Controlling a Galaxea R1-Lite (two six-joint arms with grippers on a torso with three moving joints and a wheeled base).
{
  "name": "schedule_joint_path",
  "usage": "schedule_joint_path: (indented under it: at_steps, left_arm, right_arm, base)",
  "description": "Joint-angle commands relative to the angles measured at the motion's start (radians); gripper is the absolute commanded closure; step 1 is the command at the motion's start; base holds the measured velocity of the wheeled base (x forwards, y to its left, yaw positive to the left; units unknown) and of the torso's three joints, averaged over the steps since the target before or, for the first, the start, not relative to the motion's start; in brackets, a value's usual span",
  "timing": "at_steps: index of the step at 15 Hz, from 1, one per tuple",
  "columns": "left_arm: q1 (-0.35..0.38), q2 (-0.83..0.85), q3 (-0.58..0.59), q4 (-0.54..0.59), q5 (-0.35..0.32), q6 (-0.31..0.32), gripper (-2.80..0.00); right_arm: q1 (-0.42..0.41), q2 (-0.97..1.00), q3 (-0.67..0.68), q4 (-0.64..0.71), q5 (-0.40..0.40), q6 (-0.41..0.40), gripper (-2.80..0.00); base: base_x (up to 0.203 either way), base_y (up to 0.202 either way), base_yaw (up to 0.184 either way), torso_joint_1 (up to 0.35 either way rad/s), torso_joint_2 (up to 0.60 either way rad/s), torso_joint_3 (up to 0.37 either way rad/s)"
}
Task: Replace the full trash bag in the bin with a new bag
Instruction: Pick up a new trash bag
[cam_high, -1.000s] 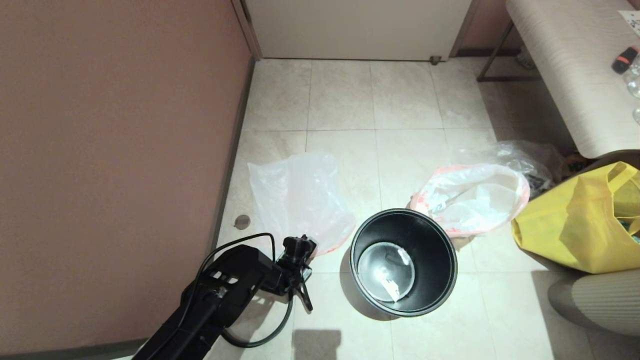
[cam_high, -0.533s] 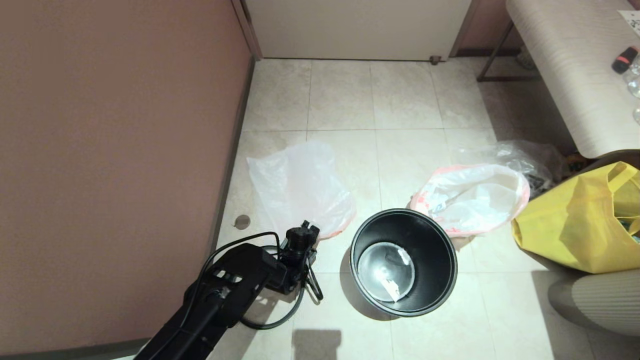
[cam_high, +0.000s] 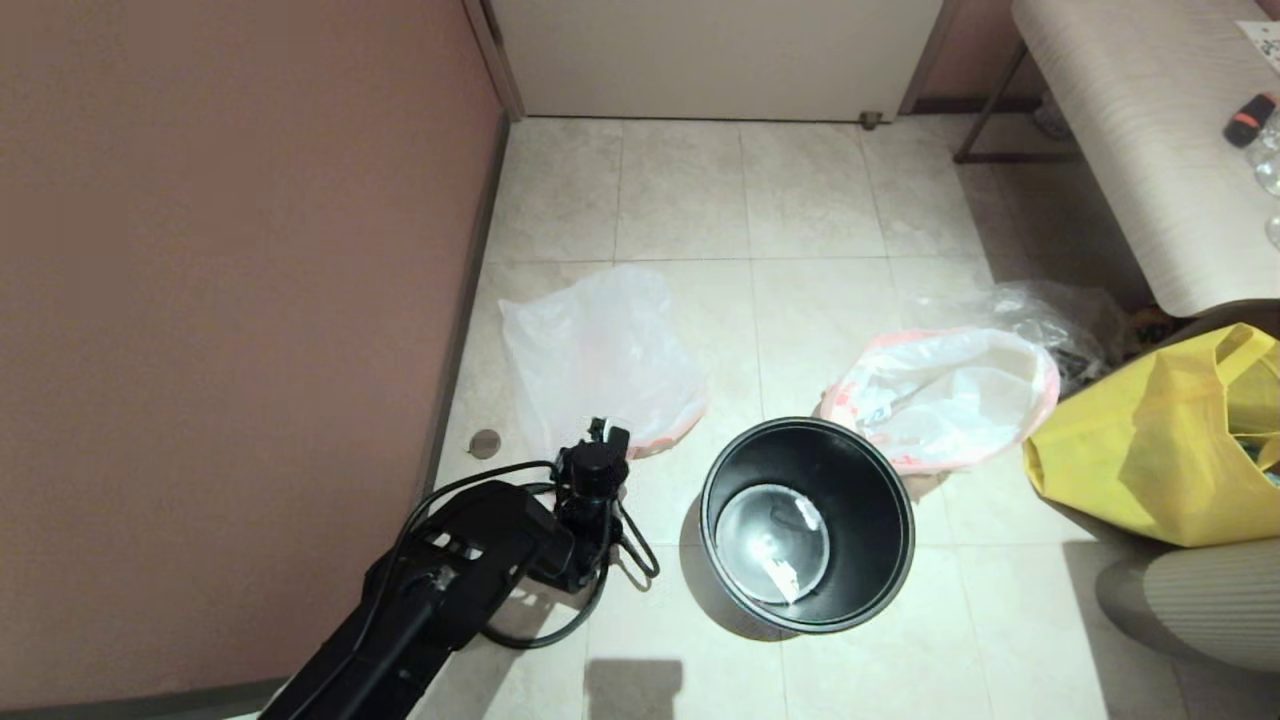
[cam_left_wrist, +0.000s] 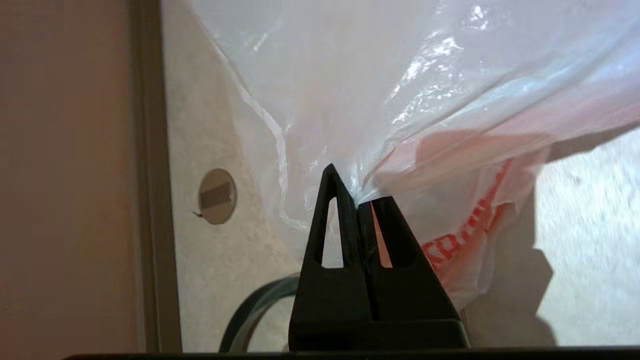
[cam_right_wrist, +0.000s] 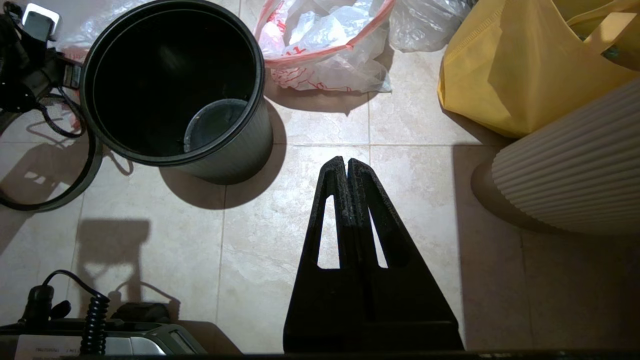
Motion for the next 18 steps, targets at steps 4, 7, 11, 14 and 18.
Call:
schedule_joint_path:
  at_steps: [4,7,11,14,18]
  left_arm:
    - [-0.005,-0.032,-0.002,-0.059,0.062,0.015,0.0]
    - [-0.015,-0.061,0.012,-0.139,0.109,0.057,0.0]
    - [-0.039,-0.13,0.115,-0.22,0.117,0.076,0.0]
    - [-0.063,-0.222,0.271,-0.291,0.117,0.076,0.0]
    - [-0.106,-0.402,0.554,-0.408,0.127,0.076,0.0]
  right_arm:
    - [0.0,0.001,0.0,0.0,0.0,0.0,0.0]
    - [0.0,0.001,0.0,0.0,0.0,0.0,0.0]
    - [0.0,0.001,0.0,0.0,0.0,0.0,0.0]
    - [0.0,0.001,0.0,0.0,0.0,0.0,0.0]
    - [0.0,0.001,0.0,0.0,0.0,0.0,0.0]
  base:
    - [0.0,0.0,0.0,0.0,0.0,0.0]
    - [0.0,0.0,0.0,0.0,0.0,0.0]
    - [0.0,0.0,0.0,0.0,0.0,0.0]
    - [0.0,0.0,0.0,0.0,0.0,0.0]
    - [0.0,0.0,0.0,0.0,0.0,0.0]
